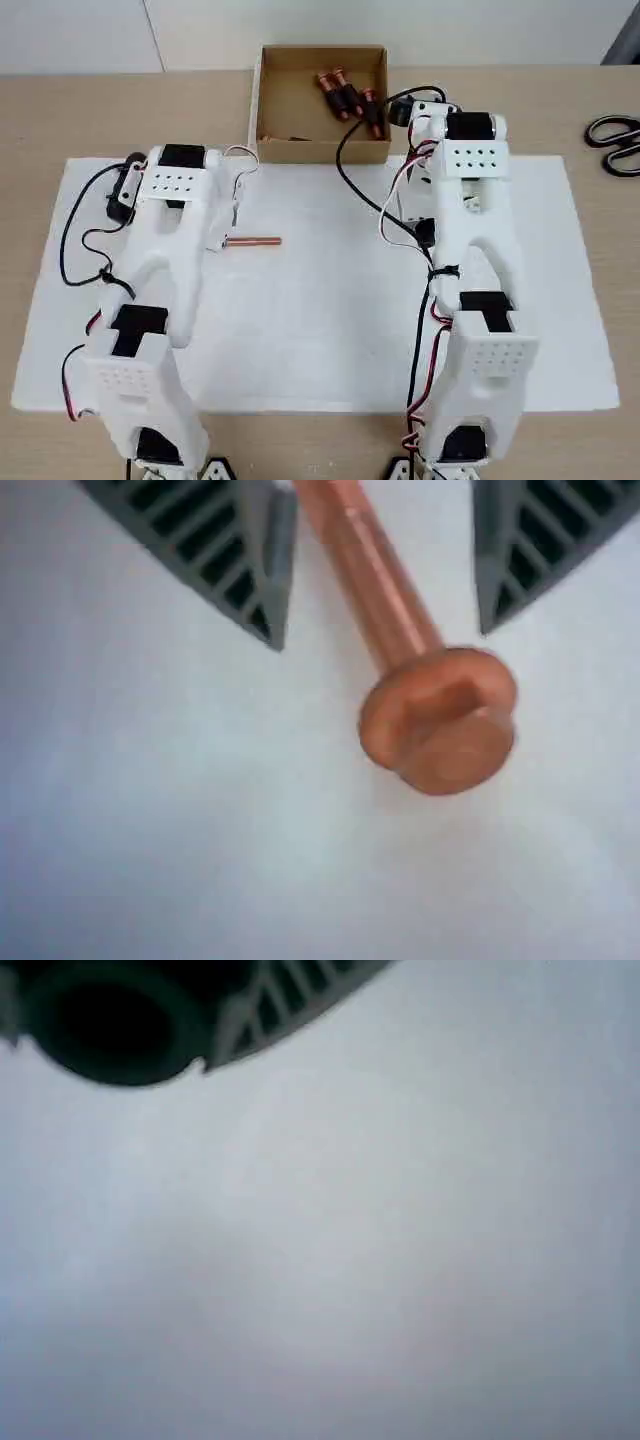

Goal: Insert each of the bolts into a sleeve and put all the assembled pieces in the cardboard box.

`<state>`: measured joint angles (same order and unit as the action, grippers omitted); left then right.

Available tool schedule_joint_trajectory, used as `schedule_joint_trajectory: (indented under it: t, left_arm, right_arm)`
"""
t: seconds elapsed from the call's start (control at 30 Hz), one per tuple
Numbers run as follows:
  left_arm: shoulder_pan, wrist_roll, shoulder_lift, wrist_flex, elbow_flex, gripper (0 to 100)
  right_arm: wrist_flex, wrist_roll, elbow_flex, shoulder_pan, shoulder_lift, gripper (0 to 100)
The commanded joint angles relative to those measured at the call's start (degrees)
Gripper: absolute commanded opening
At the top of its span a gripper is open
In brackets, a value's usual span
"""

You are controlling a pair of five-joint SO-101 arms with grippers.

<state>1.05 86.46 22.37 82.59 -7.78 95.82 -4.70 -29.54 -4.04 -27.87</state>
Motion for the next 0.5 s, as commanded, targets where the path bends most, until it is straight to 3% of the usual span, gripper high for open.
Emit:
schedule_joint_trajectory:
  t: [0.0, 0.47]
  left_arm:
    - [0.62, 1.49, -0.44, -0.62, 0.13, 12]
    - [3.6, 3.08, 3.08, -0.97, 1.45, 12]
  right_arm:
    - [0.04, -0.18, -0.26, 0.13, 3.82, 0.4]
    - [0.04, -0.18, -0.26, 0.13, 3.82, 0.4]
